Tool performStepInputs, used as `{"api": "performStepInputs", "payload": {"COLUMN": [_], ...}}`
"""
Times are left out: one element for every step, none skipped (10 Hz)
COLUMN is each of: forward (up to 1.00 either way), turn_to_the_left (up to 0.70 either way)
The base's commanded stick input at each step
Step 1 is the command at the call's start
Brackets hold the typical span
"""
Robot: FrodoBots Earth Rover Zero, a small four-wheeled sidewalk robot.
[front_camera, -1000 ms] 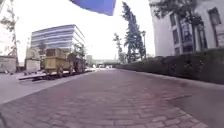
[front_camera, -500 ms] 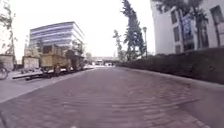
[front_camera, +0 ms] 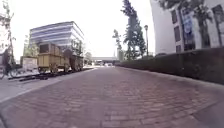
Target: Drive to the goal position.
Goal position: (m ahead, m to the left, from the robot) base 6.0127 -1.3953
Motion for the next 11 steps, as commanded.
{"api": "performStepInputs", "payload": {"forward": [0.7, 0.7, 0.7, 0.7, 0.7, 0.7, 0.7, 0.7, 0.7, 0.7, 0.7], "turn_to_the_left": [0.0, 0.0, 0.0, 0.0, 0.0, 0.0, 0.0, 0.0, 0.0, 0.0, 0.0]}}
